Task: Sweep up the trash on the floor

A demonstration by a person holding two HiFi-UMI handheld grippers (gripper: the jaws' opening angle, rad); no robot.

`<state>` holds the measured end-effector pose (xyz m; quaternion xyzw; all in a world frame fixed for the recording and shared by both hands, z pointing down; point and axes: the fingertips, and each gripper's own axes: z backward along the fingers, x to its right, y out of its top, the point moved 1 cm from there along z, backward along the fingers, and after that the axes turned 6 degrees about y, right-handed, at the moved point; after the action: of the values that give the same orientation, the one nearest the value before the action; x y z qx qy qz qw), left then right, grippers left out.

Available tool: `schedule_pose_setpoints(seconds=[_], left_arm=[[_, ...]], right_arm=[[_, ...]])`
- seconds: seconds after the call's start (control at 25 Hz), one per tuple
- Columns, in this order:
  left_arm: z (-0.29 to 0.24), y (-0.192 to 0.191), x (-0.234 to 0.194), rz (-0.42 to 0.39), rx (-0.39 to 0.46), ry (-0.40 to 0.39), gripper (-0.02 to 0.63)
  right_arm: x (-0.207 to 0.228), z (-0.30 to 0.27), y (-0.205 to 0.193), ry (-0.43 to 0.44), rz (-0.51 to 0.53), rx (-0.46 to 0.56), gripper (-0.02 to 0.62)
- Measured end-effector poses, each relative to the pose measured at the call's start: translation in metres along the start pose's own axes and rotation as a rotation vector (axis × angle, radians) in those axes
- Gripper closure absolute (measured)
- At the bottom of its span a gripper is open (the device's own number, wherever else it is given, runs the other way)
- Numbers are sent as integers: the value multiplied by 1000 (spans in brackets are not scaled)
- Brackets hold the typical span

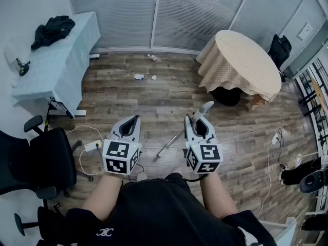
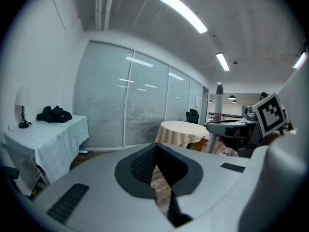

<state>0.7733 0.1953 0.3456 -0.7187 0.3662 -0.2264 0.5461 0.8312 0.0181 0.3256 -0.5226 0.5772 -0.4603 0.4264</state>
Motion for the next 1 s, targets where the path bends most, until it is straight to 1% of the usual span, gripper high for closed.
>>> schedule_pose_setpoints(seconds=[0.28, 0.44, 0.52, 0.6, 0.72, 0.84, 1.0], left_arm=[[8, -5, -29, 33, -5, 73, 612], [18, -13, -44, 37, -16, 120, 612], [25, -19, -55, 46, -25, 151, 612], [35, -29, -66, 59, -37, 186, 612], [53, -45, -82, 78, -60, 245, 611], [73, -64, -97, 106, -91, 305, 612], [99, -94, -116, 165, -133, 370, 612]], right_arm=[[-5, -5, -7, 33, 6, -13, 489], [-13, -8, -14, 73, -3, -22, 489], [-21, -11, -18, 107, -5, -28, 489], [-33, -15, -25, 160, -3, -40, 489], [-59, -21, -38, 270, 9, -61, 489], [-93, -31, -53, 394, 36, -92, 489], [-144, -46, -77, 539, 91, -160, 489]])
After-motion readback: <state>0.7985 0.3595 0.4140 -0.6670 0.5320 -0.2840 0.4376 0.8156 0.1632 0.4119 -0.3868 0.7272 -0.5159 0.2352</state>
